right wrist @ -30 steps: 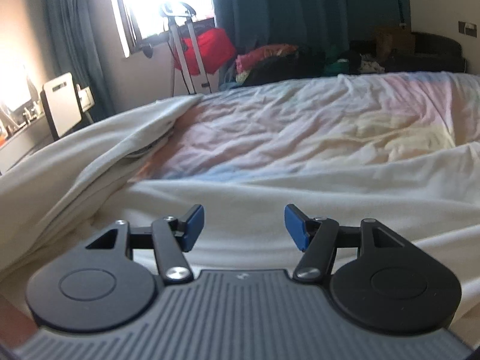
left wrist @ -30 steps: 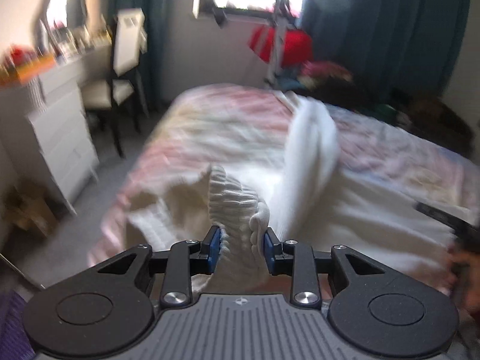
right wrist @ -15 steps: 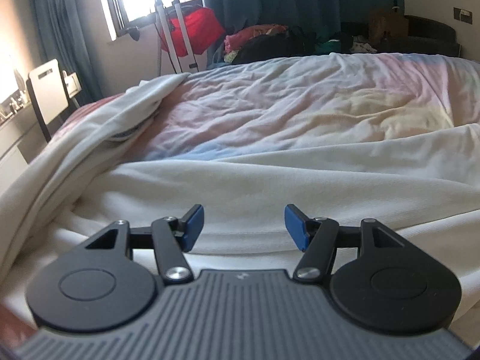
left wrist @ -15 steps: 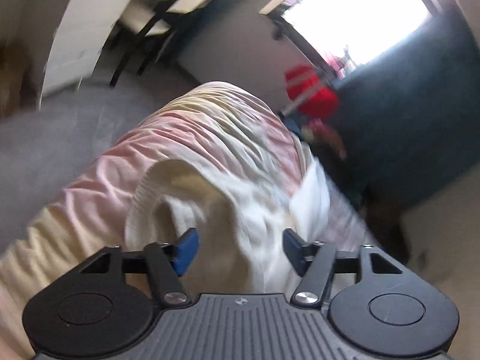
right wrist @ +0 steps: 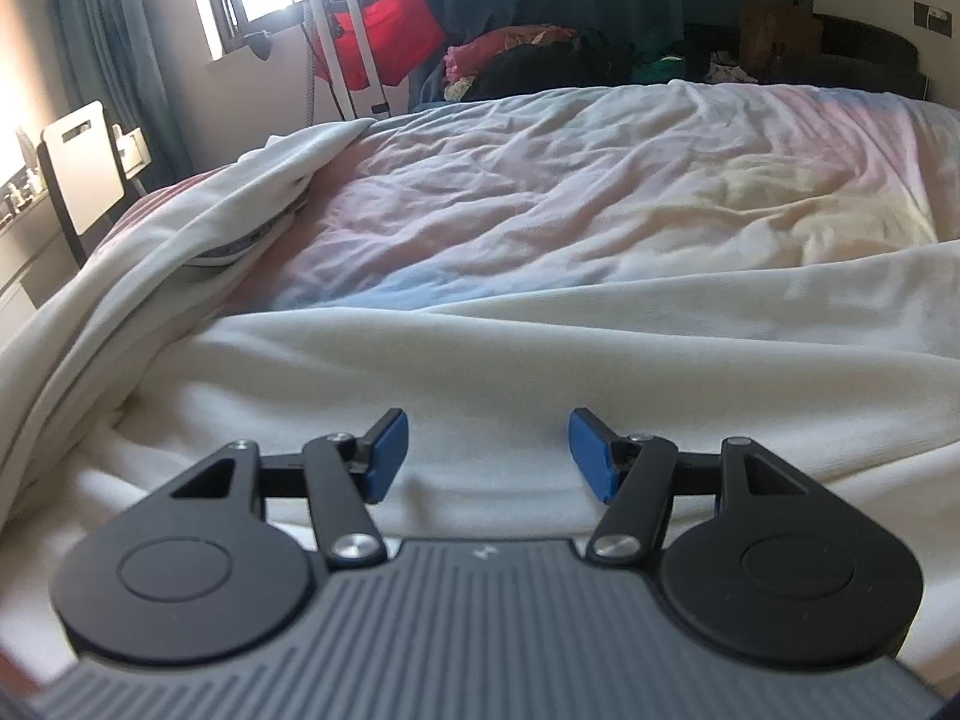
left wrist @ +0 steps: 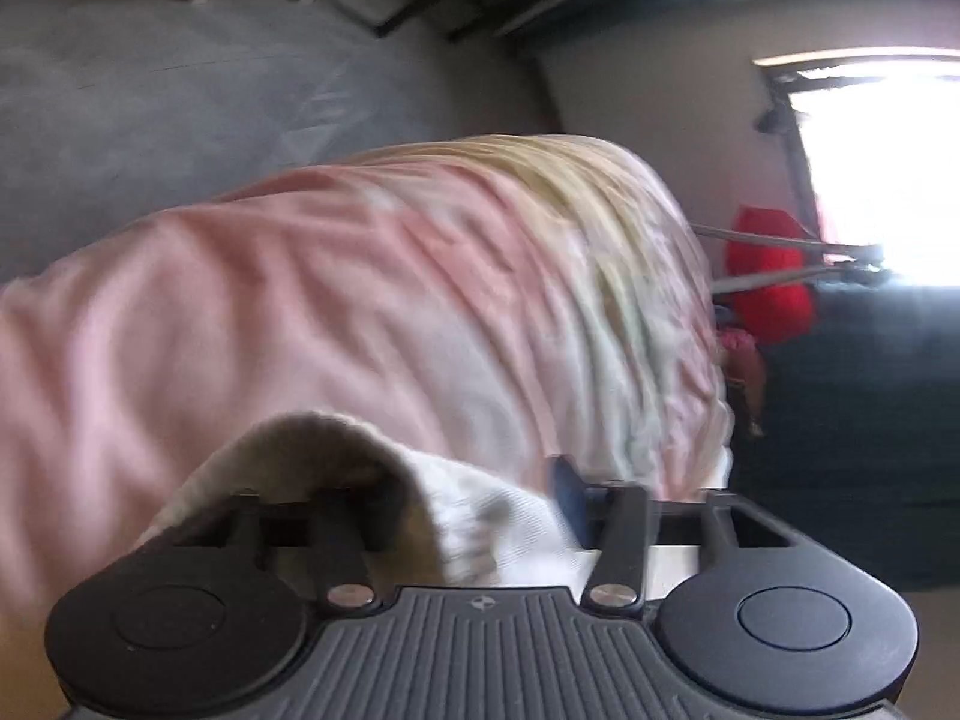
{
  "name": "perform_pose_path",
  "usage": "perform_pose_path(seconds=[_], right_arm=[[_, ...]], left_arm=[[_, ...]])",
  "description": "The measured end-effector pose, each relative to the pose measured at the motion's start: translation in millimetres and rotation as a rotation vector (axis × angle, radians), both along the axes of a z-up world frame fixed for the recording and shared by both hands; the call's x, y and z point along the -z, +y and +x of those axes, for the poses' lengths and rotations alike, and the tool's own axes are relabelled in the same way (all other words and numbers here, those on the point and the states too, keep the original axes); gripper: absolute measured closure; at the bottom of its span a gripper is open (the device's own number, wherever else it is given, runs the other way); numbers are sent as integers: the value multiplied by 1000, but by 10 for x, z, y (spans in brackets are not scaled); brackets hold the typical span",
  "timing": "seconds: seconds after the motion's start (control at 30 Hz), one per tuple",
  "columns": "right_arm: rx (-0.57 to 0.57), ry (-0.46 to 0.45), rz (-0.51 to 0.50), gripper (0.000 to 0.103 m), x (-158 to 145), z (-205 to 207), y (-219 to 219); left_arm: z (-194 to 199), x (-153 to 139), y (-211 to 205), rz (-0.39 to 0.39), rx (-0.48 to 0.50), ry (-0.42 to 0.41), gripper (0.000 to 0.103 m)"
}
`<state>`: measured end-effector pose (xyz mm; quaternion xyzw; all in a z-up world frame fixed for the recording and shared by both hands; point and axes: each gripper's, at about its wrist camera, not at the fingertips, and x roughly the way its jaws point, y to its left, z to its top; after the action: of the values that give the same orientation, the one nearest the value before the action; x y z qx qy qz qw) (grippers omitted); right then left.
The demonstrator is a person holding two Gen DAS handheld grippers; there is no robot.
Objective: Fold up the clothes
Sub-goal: 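Lift the waistband with the left gripper and fold it over the garment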
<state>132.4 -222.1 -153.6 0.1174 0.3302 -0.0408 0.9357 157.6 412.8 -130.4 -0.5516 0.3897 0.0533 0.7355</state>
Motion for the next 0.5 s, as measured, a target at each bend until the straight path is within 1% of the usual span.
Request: perform_pose_path(seconds=[0.03,0.07,0.13,0.2,0.33,0.43,0.5], right_arm=[[2,-1,6,40,12,16,-13],[6,-2,11,41,23,30,-26],[16,-5,28,42,38,45,-56],[30,-13,50,42,29,42,-101],[68,-43,84,41,-20,15,-187],[105,-79,91,41,-68,24,-281],[139,-95,81,41,-71,56,-352]], left_arm=[[60,-64,-34,37,11,-30,82],[120,-128,-68,75,22,-61,92],[193,-326,-119,164,16,-121,94],[336,-565,-158,248,27,-164,94],[652,-1060,-223,380,11,-223,95],[960,-1434,-219,457,-73,-263,95],[1168,-1610,-184,522,-180,-288,95]])
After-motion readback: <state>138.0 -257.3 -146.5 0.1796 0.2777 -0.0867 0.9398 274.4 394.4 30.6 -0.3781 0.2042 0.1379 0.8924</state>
